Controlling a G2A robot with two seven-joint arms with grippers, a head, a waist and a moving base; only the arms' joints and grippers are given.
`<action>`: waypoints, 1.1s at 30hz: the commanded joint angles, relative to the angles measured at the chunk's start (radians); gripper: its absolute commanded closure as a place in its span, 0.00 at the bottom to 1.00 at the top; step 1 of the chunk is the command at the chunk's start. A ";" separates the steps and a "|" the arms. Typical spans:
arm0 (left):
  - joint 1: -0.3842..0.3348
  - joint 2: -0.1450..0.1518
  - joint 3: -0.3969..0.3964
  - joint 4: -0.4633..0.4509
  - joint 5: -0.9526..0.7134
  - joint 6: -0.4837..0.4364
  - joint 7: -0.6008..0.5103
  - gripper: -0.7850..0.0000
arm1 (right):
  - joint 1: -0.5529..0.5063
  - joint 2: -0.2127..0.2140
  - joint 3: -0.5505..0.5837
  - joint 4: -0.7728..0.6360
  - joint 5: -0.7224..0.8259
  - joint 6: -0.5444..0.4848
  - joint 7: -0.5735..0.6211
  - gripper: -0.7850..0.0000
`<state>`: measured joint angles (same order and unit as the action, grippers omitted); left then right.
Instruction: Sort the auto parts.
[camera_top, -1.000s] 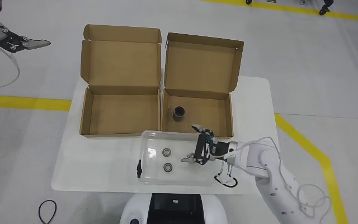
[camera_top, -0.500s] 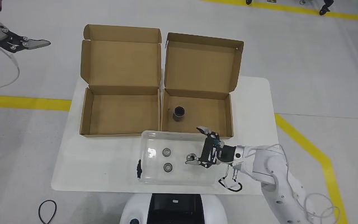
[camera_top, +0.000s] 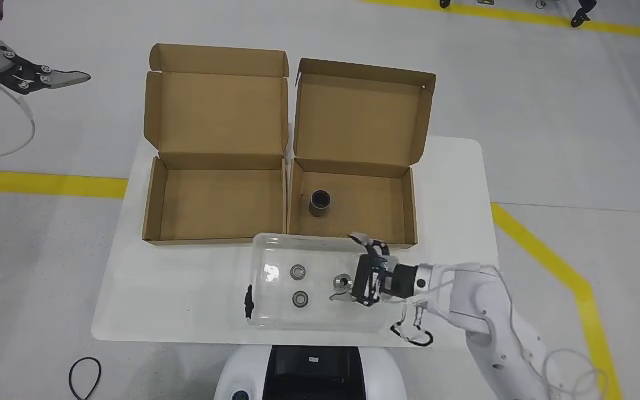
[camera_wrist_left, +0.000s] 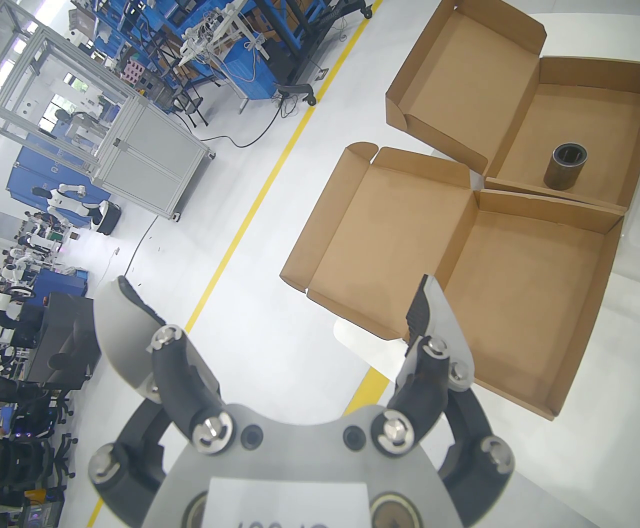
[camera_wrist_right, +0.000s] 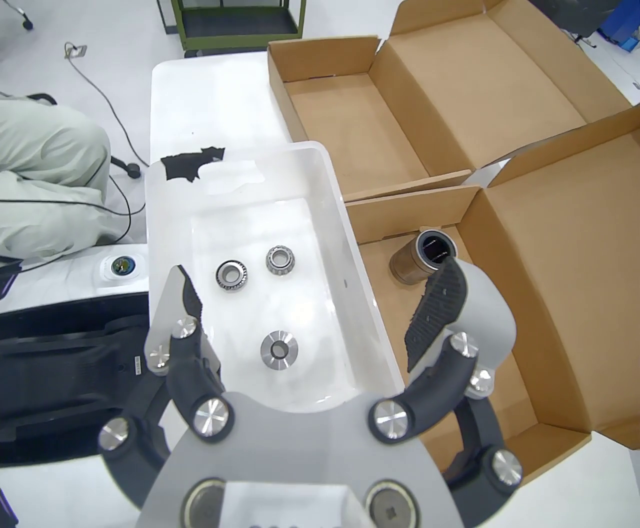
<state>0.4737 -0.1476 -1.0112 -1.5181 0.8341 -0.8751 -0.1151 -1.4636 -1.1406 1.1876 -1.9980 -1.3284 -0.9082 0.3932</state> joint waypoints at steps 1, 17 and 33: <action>0.000 0.000 0.000 0.000 0.000 0.000 0.000 0.00 | -0.006 0.004 -0.007 -0.019 -0.026 -0.018 0.017 0.00; 0.000 0.000 0.000 0.000 0.000 0.000 0.000 0.00 | -0.012 0.019 -0.060 0.033 -0.102 0.008 0.118 0.20; 0.000 0.000 0.000 0.000 0.000 0.000 0.000 0.00 | 0.063 0.006 -0.183 0.119 -0.106 0.123 0.302 0.12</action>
<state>0.4737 -0.1476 -1.0112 -1.5181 0.8341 -0.8751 -0.1151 -1.4065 -1.1330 1.0124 -1.8826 -1.4365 -0.7880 0.6896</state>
